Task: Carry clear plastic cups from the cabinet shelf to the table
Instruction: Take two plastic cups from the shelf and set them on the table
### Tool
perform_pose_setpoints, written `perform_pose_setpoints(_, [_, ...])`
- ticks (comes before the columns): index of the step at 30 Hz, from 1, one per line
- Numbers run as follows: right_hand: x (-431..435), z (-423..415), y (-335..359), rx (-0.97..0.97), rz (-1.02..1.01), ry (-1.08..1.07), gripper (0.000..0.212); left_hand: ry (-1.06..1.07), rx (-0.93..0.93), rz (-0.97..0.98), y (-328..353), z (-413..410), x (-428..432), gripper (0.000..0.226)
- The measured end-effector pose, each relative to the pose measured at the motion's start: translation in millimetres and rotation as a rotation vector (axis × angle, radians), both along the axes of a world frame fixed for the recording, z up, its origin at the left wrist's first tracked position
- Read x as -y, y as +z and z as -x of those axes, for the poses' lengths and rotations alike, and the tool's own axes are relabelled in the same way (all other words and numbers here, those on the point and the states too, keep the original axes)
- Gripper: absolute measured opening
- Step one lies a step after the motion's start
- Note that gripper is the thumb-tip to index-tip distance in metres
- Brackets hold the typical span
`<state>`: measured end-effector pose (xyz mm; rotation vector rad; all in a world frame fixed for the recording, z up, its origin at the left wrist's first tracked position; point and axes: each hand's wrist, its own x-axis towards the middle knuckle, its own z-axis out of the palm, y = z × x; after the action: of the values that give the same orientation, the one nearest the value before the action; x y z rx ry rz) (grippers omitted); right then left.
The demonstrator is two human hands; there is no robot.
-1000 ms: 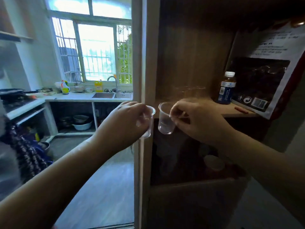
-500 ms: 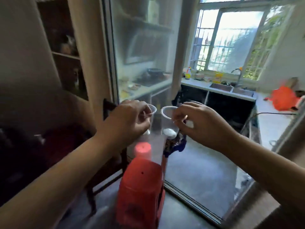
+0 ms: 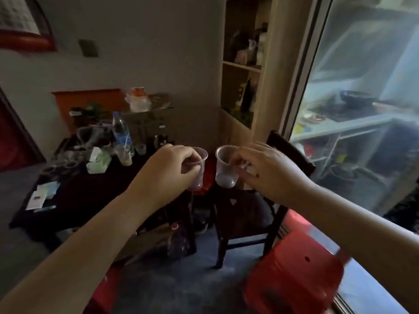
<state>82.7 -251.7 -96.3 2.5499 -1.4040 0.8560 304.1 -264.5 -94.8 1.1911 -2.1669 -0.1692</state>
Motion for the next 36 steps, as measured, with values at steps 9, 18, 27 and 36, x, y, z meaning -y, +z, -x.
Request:
perform_pose_setpoints(9, [127.3, -43.8, -28.0, -0.017, -0.069, 0.193, 0.015, 0.186, 0.028, -0.018, -30.0, -34.4, 94.8, 0.012])
perform_pose_setpoints(18, [274.1, -42.4, -48.5, 0.007, -0.134, 0.255, 0.016, 0.288, 0.065, -0.032, -42.5, -24.7, 230.8, 0.012])
perform_pose_setpoints(27, [381.0, -64.2, -79.1, -0.050, -0.183, 0.314, 0.017, 0.331, 0.069, -0.069, -73.1, -47.1, 325.2, 0.011])
perform_pose_setpoints(36, [480.9, -115.6, -109.0, -0.059, -0.200, 0.317, 0.014, 0.315, 0.070, -0.082, -109.8, -103.6, 424.5, 0.009])
